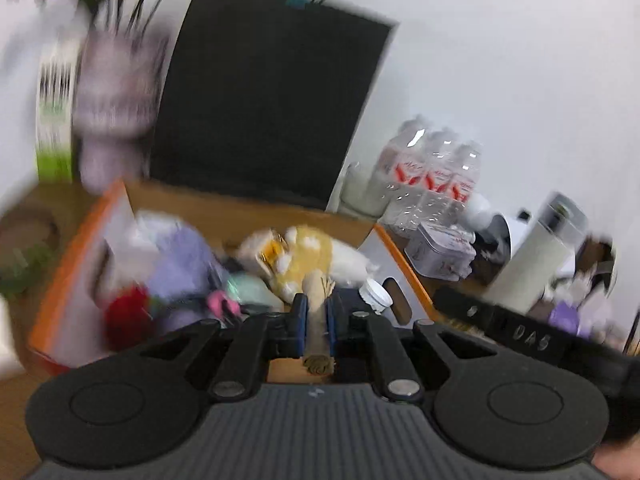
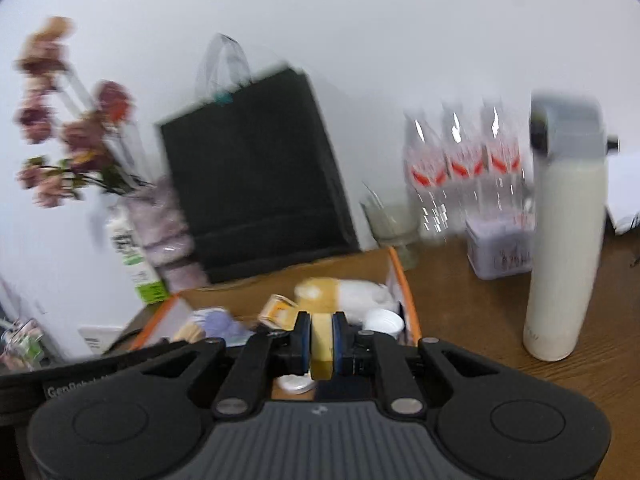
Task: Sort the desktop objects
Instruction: 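Place the yellow block and beige cloth into the cardboard box, opening both tools, then withdraw both tools from the box toward the remaining table items, then grasp a white cap with the left tool while the right grasps the white crumpled figure, then lower the white cap and crumpled figure into the cardboard box, opening both tools, then withdraw both tools from the box toward the items beside the thermos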
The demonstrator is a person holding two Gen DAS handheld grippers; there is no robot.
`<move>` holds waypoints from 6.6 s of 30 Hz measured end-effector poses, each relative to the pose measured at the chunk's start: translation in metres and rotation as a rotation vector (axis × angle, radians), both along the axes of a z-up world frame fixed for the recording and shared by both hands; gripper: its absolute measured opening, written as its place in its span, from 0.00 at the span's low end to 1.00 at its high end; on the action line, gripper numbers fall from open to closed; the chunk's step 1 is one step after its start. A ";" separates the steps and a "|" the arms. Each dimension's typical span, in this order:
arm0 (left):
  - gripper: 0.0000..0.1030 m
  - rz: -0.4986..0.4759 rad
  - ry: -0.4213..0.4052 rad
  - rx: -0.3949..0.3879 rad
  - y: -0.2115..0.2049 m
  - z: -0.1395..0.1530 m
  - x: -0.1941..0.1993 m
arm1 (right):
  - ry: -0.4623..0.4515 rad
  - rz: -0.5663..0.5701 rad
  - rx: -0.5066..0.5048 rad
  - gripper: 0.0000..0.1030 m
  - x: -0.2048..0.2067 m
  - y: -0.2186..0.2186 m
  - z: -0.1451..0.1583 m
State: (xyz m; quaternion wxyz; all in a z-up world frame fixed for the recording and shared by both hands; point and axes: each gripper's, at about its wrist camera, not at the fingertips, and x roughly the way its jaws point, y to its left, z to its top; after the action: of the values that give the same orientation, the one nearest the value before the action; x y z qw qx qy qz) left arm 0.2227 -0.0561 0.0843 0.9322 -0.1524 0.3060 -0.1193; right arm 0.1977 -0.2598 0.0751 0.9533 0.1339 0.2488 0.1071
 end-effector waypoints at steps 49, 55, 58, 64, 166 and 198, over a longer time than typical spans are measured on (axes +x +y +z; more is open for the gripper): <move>0.98 0.169 -0.038 0.314 0.022 -0.060 -0.295 | 0.022 0.125 -0.398 0.83 -0.268 0.044 -0.075; 0.99 0.166 -0.036 0.328 0.022 -0.064 -0.295 | 0.035 0.116 -0.385 0.83 -0.272 0.043 -0.081; 0.99 0.158 -0.031 0.323 0.021 -0.064 -0.289 | 0.042 0.123 -0.376 0.83 -0.268 0.039 -0.082; 0.99 0.113 -0.040 0.252 0.018 -0.055 -0.248 | 0.048 0.065 -0.355 0.82 -0.236 0.017 -0.076; 1.00 0.056 0.137 0.303 0.041 -0.005 -0.067 | 0.109 0.115 -0.239 0.76 -0.023 0.068 -0.006; 1.00 0.126 0.054 0.374 0.045 -0.081 -0.293 | 0.037 0.143 -0.234 0.87 -0.282 0.057 -0.094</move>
State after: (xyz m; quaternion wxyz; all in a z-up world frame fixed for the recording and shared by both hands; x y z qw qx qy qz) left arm -0.0701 -0.0114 0.0038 0.9413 0.0016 0.3374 0.0021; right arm -0.0840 -0.2024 -0.0189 0.9475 0.0057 0.2860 0.1427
